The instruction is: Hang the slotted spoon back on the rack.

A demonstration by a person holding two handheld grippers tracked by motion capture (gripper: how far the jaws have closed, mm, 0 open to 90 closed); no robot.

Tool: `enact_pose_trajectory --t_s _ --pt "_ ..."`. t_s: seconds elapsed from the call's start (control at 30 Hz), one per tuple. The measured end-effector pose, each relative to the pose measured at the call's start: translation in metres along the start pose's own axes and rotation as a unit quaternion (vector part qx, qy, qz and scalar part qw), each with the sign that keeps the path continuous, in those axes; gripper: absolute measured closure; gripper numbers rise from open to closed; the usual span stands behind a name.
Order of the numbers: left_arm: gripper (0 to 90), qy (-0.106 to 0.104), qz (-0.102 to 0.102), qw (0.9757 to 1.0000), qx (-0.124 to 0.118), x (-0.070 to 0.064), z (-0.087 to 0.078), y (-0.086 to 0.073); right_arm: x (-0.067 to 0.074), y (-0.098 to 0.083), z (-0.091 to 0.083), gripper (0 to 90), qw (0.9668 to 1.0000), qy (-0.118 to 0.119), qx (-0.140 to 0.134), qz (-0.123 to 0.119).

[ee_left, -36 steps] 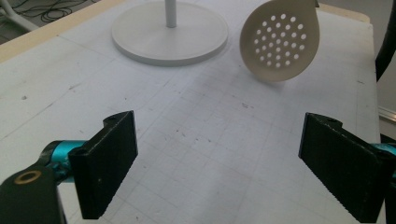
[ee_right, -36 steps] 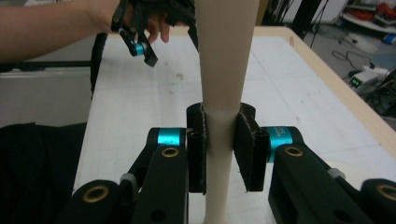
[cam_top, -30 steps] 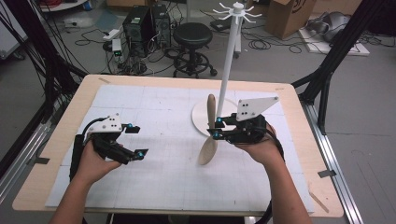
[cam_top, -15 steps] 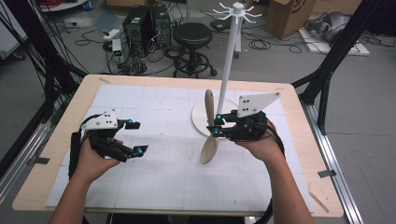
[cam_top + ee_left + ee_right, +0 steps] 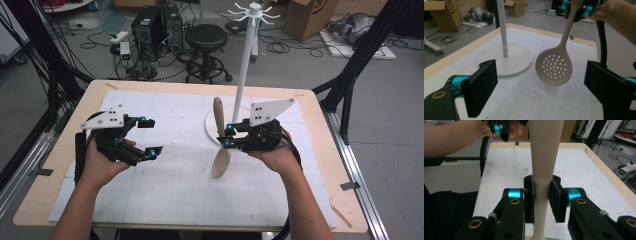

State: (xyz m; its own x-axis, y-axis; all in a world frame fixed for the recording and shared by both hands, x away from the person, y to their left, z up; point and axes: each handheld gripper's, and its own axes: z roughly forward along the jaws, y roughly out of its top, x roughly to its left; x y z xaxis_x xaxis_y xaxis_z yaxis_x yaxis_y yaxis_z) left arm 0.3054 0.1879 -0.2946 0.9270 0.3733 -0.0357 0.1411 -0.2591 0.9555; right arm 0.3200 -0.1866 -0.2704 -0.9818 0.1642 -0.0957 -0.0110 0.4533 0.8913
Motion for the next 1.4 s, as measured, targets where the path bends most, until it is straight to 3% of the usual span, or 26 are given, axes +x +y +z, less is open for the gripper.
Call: enact_pose_trajectory --t_s 0.7,0.97,1.4 --pt "12.2 -0.053 0.026 0.9975 -0.039 -0.011 0.027 0.063 0.0 0.007 0.007 76.4 0.9998 0.019 -0.009 0.0" --pt "12.1 -0.073 0.042 0.9957 -0.039 -0.015 0.042 0.072 0.0 0.01 0.015 76.4 0.9996 0.026 0.0 -0.001" --pt "16.7 -0.091 0.045 0.9936 -0.05 -0.019 0.055 0.078 0.001 0.014 0.028 76.3 0.9992 0.04 0.002 -0.006"
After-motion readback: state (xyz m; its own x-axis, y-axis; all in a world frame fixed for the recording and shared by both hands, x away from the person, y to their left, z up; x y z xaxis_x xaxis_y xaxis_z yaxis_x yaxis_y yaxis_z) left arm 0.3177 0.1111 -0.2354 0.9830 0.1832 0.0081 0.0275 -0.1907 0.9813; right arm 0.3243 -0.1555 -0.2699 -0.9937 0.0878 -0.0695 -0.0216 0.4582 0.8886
